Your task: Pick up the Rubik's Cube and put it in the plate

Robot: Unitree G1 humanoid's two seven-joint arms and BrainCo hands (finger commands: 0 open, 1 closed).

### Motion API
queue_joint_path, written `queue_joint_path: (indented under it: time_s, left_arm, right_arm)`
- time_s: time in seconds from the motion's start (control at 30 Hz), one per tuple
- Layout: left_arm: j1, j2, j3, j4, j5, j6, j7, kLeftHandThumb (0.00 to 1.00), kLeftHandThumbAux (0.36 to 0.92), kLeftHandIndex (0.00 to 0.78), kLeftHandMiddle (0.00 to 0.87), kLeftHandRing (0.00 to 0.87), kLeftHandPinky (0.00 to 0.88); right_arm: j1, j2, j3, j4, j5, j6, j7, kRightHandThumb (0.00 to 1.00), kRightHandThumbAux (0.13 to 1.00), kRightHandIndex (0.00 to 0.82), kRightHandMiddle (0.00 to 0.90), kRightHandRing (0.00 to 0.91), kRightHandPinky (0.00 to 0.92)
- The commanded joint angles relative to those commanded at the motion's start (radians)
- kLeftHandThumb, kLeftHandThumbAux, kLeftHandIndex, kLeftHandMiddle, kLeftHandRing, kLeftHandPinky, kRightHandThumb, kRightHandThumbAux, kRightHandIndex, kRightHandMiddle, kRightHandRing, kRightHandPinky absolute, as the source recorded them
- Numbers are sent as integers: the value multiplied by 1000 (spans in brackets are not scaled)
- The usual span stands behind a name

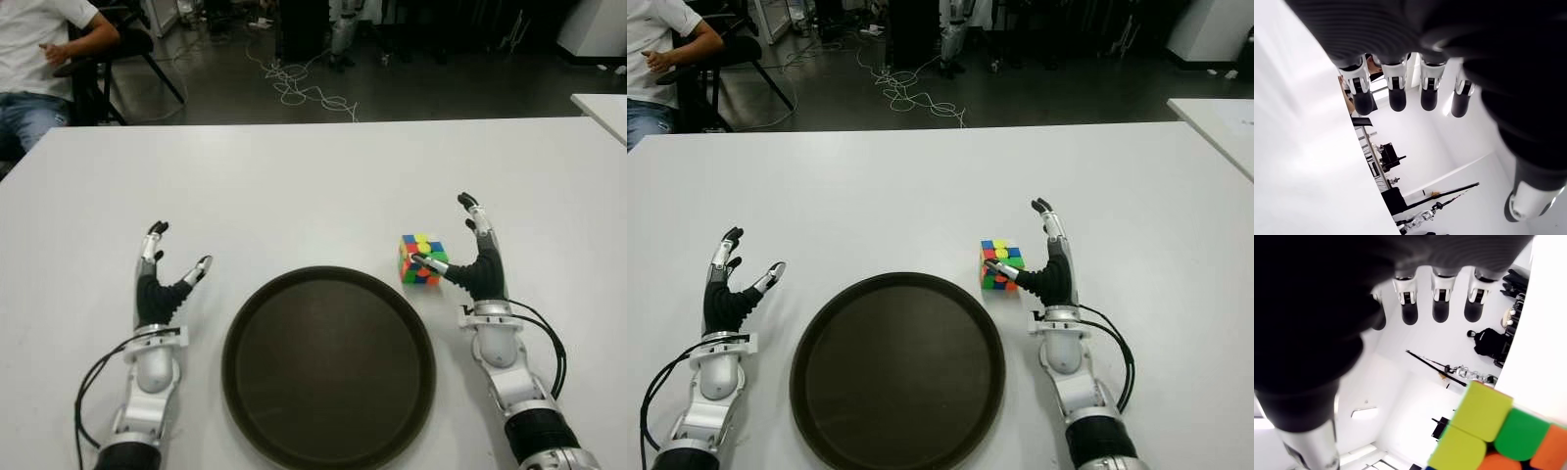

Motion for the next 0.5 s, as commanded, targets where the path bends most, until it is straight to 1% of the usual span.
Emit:
queue_joint_path:
  time_s: [0.13,0.43,0.5]
  left_arm:
    - [1,-1,-1,-3,1,0,0,0,641,0,0,0,4]
    - [4,-4,-1,-14,-2,14,-7,0,615,0,0,0,0]
    - [-3,-2,1,-11,5,23,3,0,613,0,0,0,0]
  right_arm:
    - [0,-1,0,0,2,0,3,0,808,0,0,0,0]
    - [-10,2,-13,1,21,13,8,0,785,0,0,0,0]
    - [-53,-25,-41,22,38,20,8,0,792,0,0,0,0]
